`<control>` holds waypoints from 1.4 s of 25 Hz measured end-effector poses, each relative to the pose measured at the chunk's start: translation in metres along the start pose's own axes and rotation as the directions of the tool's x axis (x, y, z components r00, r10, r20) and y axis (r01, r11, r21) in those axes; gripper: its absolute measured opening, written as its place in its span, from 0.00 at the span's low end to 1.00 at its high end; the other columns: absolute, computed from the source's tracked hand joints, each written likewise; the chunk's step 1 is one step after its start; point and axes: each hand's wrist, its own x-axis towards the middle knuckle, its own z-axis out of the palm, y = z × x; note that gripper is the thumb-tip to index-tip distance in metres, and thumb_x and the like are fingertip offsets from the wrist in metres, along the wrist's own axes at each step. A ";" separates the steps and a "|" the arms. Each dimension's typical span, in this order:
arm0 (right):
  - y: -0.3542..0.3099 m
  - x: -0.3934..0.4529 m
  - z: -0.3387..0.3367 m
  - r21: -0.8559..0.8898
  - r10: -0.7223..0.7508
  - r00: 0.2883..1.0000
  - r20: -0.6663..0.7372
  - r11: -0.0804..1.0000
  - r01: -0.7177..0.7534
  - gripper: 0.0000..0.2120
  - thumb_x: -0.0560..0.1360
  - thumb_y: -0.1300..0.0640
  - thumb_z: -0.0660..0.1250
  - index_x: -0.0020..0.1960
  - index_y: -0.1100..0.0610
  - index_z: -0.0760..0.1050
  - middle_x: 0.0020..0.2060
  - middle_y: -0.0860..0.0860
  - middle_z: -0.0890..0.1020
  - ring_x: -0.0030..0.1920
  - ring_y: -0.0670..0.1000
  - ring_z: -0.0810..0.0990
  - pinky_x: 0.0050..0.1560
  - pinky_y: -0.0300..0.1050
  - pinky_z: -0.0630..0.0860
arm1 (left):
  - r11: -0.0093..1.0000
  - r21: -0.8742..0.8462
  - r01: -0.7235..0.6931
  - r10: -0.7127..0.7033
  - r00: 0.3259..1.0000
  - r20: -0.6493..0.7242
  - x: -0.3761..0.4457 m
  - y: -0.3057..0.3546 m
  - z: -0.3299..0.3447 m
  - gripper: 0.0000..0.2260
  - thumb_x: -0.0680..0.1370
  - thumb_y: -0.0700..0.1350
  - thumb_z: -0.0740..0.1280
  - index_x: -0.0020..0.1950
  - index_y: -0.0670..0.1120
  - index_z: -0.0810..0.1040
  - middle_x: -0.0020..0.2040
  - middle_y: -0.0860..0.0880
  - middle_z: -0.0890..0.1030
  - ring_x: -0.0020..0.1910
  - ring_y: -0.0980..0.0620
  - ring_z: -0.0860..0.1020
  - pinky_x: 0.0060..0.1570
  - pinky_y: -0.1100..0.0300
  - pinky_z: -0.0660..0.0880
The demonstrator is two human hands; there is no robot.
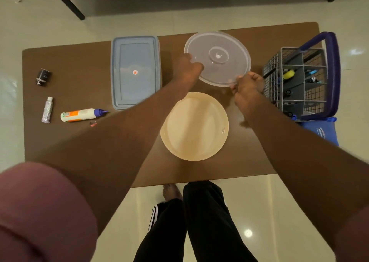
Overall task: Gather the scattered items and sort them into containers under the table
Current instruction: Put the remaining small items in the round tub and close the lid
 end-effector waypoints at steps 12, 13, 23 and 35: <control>0.013 -0.001 -0.014 -0.908 -0.394 0.879 0.268 0.202 0.367 0.17 0.80 0.49 0.69 0.64 0.58 0.76 0.59 0.59 0.83 0.60 0.61 0.82 0.57 0.54 0.79 | 0.926 0.370 -0.071 0.106 0.991 -0.076 0.007 -0.036 0.027 0.23 0.81 0.44 0.65 0.76 0.44 0.69 0.70 0.43 0.73 0.69 0.44 0.73 0.66 0.54 0.72; 0.014 -0.016 -0.015 -0.894 -0.424 0.861 0.282 0.209 0.396 0.14 0.81 0.49 0.68 0.61 0.57 0.77 0.56 0.57 0.83 0.58 0.60 0.82 0.54 0.53 0.79 | 0.931 0.343 -0.127 0.181 0.975 -0.131 -0.011 -0.039 0.022 0.22 0.81 0.43 0.65 0.75 0.44 0.70 0.70 0.44 0.74 0.68 0.45 0.73 0.67 0.54 0.72; 0.140 -0.240 0.029 -0.514 -0.510 0.569 0.645 0.262 0.817 0.08 0.81 0.50 0.66 0.51 0.54 0.76 0.34 0.43 0.76 0.34 0.48 0.73 0.38 0.43 0.64 | 0.830 0.484 -0.278 0.473 0.811 -0.345 -0.136 -0.196 -0.139 0.13 0.78 0.39 0.62 0.60 0.48 0.78 0.57 0.50 0.79 0.56 0.48 0.75 0.50 0.52 0.75; 0.337 -0.332 0.111 -0.425 -0.041 0.432 0.901 -0.290 0.858 0.15 0.81 0.51 0.66 0.64 0.56 0.75 0.63 0.55 0.75 0.56 0.59 0.81 0.52 0.51 0.76 | 0.806 0.510 0.299 0.064 0.814 -0.577 -0.190 -0.372 -0.323 0.26 0.73 0.36 0.66 0.69 0.53 0.73 0.68 0.44 0.69 0.64 0.42 0.70 0.58 0.50 0.72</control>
